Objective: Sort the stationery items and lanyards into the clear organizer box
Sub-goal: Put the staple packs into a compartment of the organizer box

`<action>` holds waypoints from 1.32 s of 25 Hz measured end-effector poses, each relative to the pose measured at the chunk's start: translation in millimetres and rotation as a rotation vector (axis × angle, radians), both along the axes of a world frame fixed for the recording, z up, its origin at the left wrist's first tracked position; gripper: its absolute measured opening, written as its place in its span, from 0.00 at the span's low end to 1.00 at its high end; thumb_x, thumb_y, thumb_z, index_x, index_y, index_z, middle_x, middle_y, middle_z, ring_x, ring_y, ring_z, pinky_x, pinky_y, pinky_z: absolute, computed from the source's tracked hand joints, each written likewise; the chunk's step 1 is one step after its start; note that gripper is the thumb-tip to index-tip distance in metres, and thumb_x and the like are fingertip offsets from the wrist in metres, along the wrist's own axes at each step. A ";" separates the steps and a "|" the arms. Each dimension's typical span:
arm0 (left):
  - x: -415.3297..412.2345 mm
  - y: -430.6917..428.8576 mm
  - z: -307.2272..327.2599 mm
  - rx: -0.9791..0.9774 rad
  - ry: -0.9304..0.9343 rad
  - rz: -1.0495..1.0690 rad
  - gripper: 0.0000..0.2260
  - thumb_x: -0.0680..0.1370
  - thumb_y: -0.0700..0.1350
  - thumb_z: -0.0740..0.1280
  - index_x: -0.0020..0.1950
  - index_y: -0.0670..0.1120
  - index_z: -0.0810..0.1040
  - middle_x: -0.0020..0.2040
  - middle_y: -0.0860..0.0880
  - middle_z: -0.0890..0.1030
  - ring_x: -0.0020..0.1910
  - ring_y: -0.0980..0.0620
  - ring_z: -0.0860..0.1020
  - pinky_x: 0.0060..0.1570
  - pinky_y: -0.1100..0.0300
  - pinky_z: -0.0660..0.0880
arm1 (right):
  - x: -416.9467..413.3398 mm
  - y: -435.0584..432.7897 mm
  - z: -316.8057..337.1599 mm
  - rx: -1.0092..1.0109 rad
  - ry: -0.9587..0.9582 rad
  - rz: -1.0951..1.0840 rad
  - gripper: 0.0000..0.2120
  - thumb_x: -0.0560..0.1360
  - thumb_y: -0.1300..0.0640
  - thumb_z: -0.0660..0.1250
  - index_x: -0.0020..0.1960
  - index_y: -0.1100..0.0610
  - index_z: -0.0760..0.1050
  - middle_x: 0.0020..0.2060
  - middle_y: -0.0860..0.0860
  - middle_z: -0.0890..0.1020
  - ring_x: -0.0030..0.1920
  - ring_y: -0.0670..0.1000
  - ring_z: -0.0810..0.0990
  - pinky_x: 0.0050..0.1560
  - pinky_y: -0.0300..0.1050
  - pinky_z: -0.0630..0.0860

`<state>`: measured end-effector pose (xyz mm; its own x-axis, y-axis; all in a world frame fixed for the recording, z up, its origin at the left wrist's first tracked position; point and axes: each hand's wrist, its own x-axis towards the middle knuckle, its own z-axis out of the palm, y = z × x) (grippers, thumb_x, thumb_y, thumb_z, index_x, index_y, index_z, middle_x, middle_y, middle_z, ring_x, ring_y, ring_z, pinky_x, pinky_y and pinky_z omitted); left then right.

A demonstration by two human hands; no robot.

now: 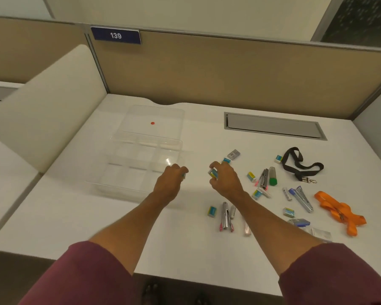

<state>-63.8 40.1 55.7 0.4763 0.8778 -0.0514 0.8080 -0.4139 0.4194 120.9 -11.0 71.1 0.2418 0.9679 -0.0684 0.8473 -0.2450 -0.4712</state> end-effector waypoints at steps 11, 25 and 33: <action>-62.7 50.0 -28.7 0.002 0.208 -0.045 0.11 0.79 0.49 0.65 0.60 0.50 0.76 0.54 0.48 0.83 0.56 0.49 0.76 0.58 0.55 0.65 | -115.8 54.0 -12.8 -0.067 0.033 0.075 0.17 0.71 0.58 0.71 0.58 0.53 0.72 0.52 0.53 0.80 0.52 0.54 0.76 0.42 0.42 0.69; -85.6 58.2 -43.8 0.128 0.137 -0.055 0.14 0.78 0.47 0.66 0.63 0.47 0.73 0.57 0.48 0.81 0.58 0.47 0.76 0.59 0.52 0.67 | -150.7 59.0 -39.4 -0.059 -0.193 0.002 0.14 0.74 0.55 0.67 0.59 0.54 0.72 0.55 0.52 0.79 0.58 0.56 0.70 0.51 0.49 0.64; -50.4 39.9 -21.3 0.147 -0.015 -0.247 0.16 0.79 0.44 0.62 0.66 0.45 0.71 0.62 0.47 0.78 0.62 0.46 0.73 0.60 0.52 0.68 | -114.0 11.2 -31.0 0.036 -0.163 -0.225 0.15 0.76 0.55 0.63 0.62 0.57 0.72 0.58 0.54 0.75 0.60 0.55 0.72 0.55 0.48 0.71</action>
